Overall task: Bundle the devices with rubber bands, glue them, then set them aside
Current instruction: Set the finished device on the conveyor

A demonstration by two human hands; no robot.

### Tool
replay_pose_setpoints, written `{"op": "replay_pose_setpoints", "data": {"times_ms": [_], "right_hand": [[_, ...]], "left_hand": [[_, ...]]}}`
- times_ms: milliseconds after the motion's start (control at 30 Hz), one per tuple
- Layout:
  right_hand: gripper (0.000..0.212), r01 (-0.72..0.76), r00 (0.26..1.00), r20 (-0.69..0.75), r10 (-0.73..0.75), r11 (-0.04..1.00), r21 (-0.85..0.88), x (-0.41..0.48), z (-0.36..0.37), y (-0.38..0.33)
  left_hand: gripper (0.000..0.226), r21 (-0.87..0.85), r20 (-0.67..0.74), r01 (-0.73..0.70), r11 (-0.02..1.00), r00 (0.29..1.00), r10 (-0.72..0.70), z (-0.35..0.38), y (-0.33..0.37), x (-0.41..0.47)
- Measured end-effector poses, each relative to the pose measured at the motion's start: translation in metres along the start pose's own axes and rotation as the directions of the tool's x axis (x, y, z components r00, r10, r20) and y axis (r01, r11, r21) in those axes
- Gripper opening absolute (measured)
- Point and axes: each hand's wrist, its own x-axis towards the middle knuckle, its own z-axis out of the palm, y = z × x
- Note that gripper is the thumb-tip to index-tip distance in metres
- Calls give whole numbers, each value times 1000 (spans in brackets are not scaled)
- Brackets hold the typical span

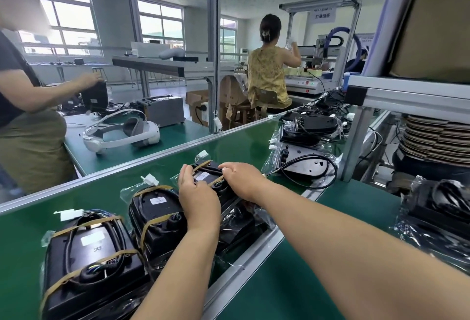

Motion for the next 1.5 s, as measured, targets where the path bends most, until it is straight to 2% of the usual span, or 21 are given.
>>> {"op": "replay_pose_setpoints", "data": {"times_ms": [200, 267, 367, 500, 733, 867, 933, 1067, 1200, 1300, 1333, 1433, 1500], "right_hand": [[35, 10, 1000, 11, -10, 1000, -19, -8, -1, 0], [33, 4, 995, -99, 1, 999, 45, -18, -2, 2], [36, 13, 945, -326, 23, 994, 107, -41, -9, 12], [30, -27, 904, -423, 64, 995, 93, -72, -24, 35], [34, -145, 864, -479, 157, 988, 61, -125, -76, 87], [29, -265, 774, -571, 275, 959, 102, -162, -118, 130], [29, -307, 700, -651, 295, 947, 99, -182, -137, 153], [35, -354, 550, -734, 398, 907, 227, -215, -166, 195], [41, -368, 397, -700, 594, 801, 471, -238, -185, 236], [29, -306, 327, -591, 738, 674, 672, -247, -187, 261], [25, -306, 326, -544, 773, 631, 713, -249, -186, 266], [59, -350, 361, -426, 830, 544, 763, -248, -181, 277], [63, -385, 377, -386, 842, 522, 761, -245, -178, 279]], "left_hand": [[53, -14, 21, 13, 1000, 1000, -13, -1, 4, 0], [49, -31, 29, 12, 999, 1000, -12, -4, 6, 2], [39, -54, 52, -81, 995, 995, 84, -4, 17, -6], [35, -77, 198, -201, 977, 957, 213, 20, 39, -40], [31, -166, 434, -222, 961, 858, 273, 101, 57, -113], [31, -162, 581, -222, 961, 766, 275, 157, 63, -149], [30, -146, 648, -257, 955, 705, 289, 184, 63, -167], [34, -122, 750, -331, 936, 586, 306, 236, 55, -195], [56, -70, 845, -288, 955, 491, 210, 278, 43, -214], [69, 35, 894, -219, 975, 443, 67, 299, 34, -220], [70, 75, 898, -201, 977, 440, 21, 303, 31, -221], [69, 184, 889, -116, 976, 443, -115, 311, 28, -223], [69, 290, 863, -68, 955, 450, -230, 312, 27, -229]]}}
